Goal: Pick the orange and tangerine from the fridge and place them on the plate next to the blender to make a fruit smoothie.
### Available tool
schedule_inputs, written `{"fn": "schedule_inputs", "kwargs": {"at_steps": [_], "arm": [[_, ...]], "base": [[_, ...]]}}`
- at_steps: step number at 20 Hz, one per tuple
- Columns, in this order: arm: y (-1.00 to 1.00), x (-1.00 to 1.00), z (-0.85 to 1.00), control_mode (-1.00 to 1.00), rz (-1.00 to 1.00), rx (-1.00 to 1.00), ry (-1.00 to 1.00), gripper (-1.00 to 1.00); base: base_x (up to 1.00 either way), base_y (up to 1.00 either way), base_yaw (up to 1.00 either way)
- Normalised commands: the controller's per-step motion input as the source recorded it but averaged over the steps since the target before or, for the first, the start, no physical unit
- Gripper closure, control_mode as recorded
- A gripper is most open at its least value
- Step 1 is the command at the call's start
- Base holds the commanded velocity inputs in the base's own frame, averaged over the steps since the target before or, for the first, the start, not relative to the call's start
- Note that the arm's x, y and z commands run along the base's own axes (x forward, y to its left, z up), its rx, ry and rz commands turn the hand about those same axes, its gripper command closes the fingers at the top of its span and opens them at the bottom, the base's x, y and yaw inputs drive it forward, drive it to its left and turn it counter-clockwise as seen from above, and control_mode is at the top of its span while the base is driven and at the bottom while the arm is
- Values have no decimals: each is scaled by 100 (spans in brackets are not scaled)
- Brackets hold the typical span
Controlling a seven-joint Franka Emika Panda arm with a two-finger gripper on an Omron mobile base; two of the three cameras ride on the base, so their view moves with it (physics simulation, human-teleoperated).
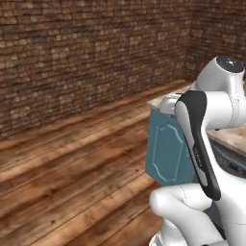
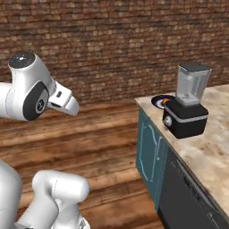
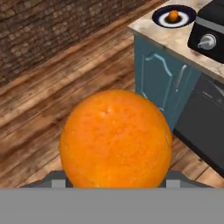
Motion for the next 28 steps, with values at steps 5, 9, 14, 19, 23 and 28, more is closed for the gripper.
{"fn": "schedule_inputs", "kwargs": {"at_steps": [5, 9, 14, 19, 23, 28], "arm": [[0, 0, 0, 100, 0, 0, 0, 100], [0, 0, 0, 100, 0, 0, 0, 100], [0, 0, 0, 100, 0, 0, 0, 100], [0, 0, 0, 100, 0, 0, 0, 100], [0, 0, 0, 100, 0, 0, 0, 100], [0, 0, 0, 100, 0, 0, 0, 100]], "base": [[99, 89, -67], [100, 85, -68], [95, 83, -69], [93, 66, -66], [82, 19, -47], [42, 3, -22]]}}
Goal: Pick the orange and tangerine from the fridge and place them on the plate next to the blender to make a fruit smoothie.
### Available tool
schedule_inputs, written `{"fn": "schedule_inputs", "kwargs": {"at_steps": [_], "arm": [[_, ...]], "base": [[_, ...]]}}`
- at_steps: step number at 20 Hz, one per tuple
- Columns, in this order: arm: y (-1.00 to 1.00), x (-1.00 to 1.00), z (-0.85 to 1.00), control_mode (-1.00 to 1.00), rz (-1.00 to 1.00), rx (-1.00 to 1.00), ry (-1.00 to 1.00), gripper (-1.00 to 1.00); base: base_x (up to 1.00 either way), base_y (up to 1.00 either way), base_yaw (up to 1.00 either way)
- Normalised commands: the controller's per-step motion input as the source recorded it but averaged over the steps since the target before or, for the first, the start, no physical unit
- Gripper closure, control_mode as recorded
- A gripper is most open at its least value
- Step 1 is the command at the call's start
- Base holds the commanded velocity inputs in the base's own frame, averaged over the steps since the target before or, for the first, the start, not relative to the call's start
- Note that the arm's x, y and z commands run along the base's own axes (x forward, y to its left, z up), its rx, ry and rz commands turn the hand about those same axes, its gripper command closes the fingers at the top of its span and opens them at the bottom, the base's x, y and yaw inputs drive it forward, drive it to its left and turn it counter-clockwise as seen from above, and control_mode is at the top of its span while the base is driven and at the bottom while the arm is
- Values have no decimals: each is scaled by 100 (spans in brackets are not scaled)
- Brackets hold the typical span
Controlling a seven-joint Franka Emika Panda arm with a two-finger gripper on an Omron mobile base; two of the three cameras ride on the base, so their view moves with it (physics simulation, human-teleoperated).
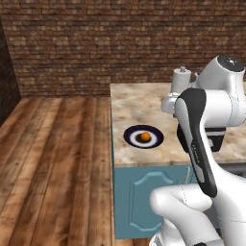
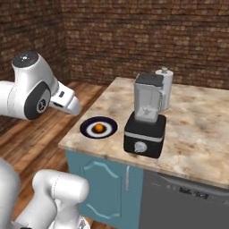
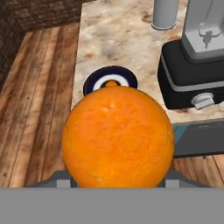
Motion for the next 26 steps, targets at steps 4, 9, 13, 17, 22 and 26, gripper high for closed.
{"fn": "schedule_inputs", "kwargs": {"at_steps": [4, 9, 13, 17, 22, 26], "arm": [[0, 0, 0, 100, 0, 0, 0, 100], [0, 0, 0, 100, 0, 0, 0, 100], [0, 3, 0, -100, 0, 0, 0, 100], [5, 1, -35, -100, 0, -5, 4, 100], [43, 18, -79, -100, 4, -8, 27, 100], [33, 46, -56, -100, 7, -1, 13, 100]], "base": [[37, 5, -10], [65, 23, -16], [29, 7, -8], [0, 0, 0], [0, 0, 0], [0, 0, 0]]}}
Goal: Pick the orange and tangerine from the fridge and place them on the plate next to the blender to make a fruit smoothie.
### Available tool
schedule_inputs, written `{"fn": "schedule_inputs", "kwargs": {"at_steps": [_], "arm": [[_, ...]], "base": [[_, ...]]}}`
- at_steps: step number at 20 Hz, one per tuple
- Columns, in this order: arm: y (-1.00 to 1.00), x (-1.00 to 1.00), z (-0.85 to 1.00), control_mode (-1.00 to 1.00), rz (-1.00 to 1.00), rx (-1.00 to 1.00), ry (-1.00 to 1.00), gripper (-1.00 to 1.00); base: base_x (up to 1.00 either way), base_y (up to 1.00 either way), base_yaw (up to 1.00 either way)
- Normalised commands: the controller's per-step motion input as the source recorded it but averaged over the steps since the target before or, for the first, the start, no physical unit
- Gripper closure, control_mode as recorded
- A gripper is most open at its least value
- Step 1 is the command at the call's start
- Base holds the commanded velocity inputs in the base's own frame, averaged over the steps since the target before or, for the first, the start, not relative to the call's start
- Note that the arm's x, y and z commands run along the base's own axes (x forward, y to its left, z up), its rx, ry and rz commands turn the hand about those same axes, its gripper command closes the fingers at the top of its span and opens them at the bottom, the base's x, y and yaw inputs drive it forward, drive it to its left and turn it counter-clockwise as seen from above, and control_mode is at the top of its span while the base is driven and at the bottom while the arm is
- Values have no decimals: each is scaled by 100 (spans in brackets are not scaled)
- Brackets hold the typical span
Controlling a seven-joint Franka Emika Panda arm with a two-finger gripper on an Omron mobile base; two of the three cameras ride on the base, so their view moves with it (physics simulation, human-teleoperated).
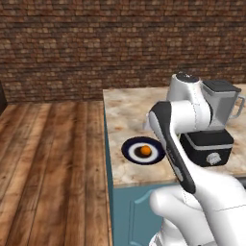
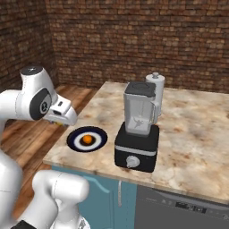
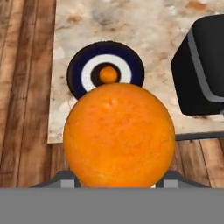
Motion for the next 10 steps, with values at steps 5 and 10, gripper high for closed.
{"fn": "schedule_inputs", "kwargs": {"at_steps": [5, 10], "arm": [[38, 50, -52, -100, 9, 0, 4, 100], [25, 50, -46, -100, 5, 0, 0, 100]], "base": [[0, 0, 0], [0, 0, 0]]}}
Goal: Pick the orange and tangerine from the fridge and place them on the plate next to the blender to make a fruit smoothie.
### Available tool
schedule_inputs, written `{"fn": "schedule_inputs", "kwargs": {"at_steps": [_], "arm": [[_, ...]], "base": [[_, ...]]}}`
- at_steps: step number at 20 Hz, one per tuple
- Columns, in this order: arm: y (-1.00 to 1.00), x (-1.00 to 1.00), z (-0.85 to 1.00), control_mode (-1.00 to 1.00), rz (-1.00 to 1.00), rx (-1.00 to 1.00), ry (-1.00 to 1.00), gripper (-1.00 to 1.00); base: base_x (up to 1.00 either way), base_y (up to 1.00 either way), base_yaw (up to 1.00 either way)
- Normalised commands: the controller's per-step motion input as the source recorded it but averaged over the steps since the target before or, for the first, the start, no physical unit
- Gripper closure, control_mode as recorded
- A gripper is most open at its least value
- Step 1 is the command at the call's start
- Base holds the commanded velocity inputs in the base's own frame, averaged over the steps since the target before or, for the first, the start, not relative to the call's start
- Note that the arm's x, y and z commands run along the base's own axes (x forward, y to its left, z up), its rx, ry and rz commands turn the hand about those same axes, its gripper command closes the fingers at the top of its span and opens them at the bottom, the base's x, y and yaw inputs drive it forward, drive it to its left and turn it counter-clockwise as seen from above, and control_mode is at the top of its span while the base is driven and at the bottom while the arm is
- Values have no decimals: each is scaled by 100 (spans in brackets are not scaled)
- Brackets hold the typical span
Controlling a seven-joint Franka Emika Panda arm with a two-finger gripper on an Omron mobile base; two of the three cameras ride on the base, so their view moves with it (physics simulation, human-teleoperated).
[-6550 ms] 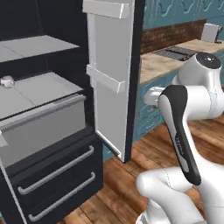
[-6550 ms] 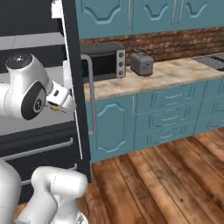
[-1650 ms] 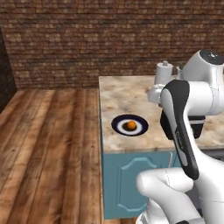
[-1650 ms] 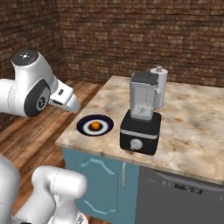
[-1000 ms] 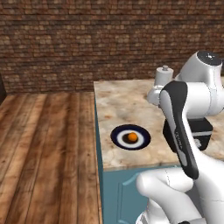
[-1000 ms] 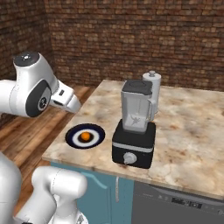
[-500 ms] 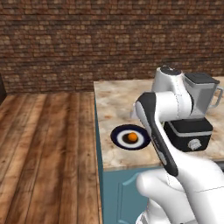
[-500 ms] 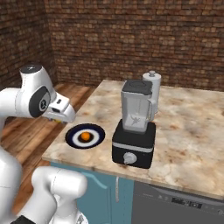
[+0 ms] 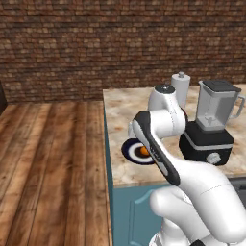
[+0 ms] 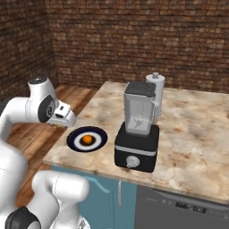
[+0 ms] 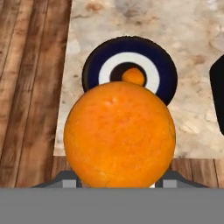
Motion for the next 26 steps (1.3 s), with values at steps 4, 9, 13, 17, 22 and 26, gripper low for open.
{"fn": "schedule_inputs", "kwargs": {"at_steps": [4, 9, 13, 17, 22, 26], "arm": [[1, 26, -64, -100, 5, 0, 3, 100], [0, 27, -53, -100, 1, 0, 8, 100], [2, 34, -51, -100, 0, 0, 8, 100], [0, 38, -37, -100, 0, 0, 0, 100], [0, 47, -29, -100, 0, -1, 0, 100], [1, 48, -28, -100, 0, -3, 0, 100]], "base": [[0, 0, 0], [0, 0, 0], [0, 0, 0], [0, 0, 0], [0, 0, 0], [0, 0, 0]]}}
